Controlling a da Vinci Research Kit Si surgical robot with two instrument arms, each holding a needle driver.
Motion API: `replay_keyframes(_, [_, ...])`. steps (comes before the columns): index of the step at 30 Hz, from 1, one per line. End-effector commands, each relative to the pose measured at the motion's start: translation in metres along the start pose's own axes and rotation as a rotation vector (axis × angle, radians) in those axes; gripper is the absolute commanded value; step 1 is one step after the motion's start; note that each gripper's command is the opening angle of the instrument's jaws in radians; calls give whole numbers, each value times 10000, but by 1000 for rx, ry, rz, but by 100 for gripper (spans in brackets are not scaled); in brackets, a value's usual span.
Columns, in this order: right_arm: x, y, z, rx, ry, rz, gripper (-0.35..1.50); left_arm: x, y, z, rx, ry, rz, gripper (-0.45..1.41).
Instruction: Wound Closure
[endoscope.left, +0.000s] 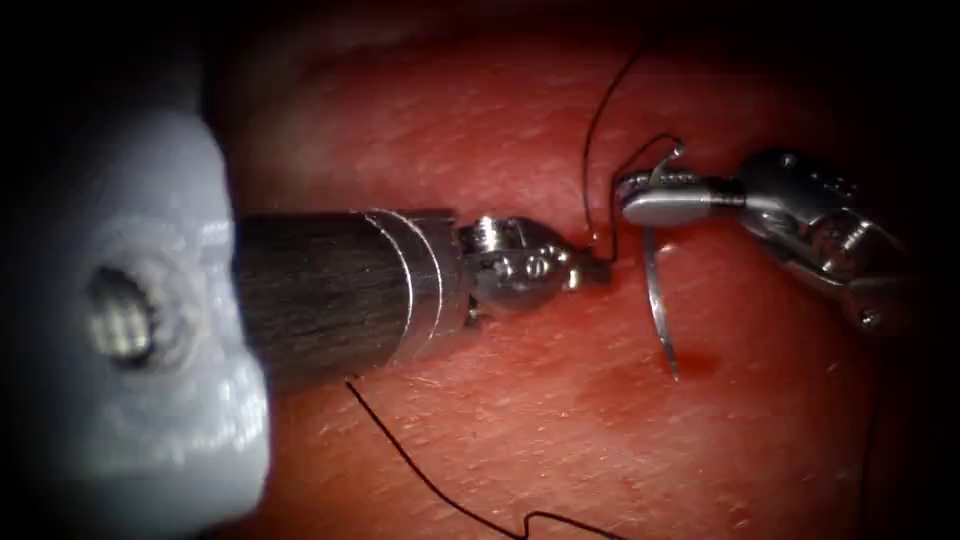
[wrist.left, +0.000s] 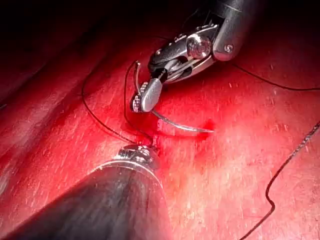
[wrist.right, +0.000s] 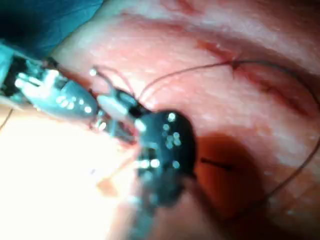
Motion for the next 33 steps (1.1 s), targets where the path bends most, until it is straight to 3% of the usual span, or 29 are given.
replay_keyframes(1, [-11, -2, 8, 1, 0, -5, -35, -1, -2, 10, 0, 0, -2, -45])
replay_keyframes(8, [-10, -2, 9, -1, 2, -28, -35, -17, -21, 26, 9, -10, -7, -45])
replay_keyframes(13, [-10, 2, 13, -11, 4, -86, -35, -32, -23, 38, -18, -80, 1, -45])
replay_keyframes(19, [-8, 18, 15, -32, 21, -183, -35, -38, -20, 36, -61, -149, -3, -45])
replay_keyframes(26, [-8, 47, 19, -62, 50, -288, -35, -44, -11, 24, -92, -163, 0, -37])
replay_keyframes(33, [-11, 49, 34, -56, 70, -447, -35, -51, -9, 18, -99, -169, 2, -42])
